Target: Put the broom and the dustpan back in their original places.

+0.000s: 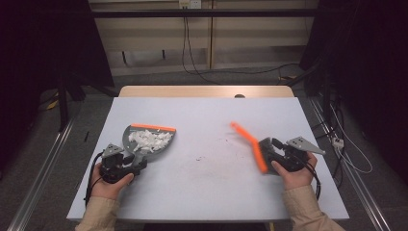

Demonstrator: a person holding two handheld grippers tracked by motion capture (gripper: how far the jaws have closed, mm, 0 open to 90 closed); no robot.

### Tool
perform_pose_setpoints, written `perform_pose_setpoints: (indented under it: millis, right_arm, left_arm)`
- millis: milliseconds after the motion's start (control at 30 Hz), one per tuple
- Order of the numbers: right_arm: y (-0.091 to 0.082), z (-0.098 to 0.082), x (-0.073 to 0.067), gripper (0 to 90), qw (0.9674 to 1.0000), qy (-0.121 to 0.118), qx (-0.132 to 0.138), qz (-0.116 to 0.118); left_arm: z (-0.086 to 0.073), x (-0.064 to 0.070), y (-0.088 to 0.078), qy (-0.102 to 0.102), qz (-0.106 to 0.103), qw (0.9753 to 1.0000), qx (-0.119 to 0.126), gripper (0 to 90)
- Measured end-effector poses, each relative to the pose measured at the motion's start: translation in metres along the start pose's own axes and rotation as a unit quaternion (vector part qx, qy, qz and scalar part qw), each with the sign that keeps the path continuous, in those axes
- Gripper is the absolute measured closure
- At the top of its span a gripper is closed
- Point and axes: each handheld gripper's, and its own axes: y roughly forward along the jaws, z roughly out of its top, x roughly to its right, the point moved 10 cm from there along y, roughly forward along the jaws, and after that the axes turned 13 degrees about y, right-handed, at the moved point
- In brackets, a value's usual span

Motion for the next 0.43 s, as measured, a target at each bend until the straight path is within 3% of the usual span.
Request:
perform_pose_setpoints:
  millis: [67,200,300,433]
  right_arm:
    - [0.001,-0.002,-0.007,40.7,0.9997,0.010,-0.002,0.022]
    - [-0.002,-0.010,-0.017,33.7,0.9989,0.003,-0.015,0.045]
    - [-0.008,-0.016,-0.022,29.8,0.9979,0.011,-0.021,0.061]
    - [-0.013,-0.022,-0.025,27.6,0.9977,-0.001,-0.026,0.063]
  left_arm:
    - [0.006,0.002,-0.004,0.016,-0.004,0.9995,0.027,24.0]
    - [0.017,0.007,-0.010,0.027,-0.019,0.9966,0.076,15.4]
    - [0.021,0.010,-0.015,0.035,-0.028,0.9942,0.098,12.6]
    - [0.024,0.012,-0.017,0.029,-0.039,0.9920,0.116,9.8]
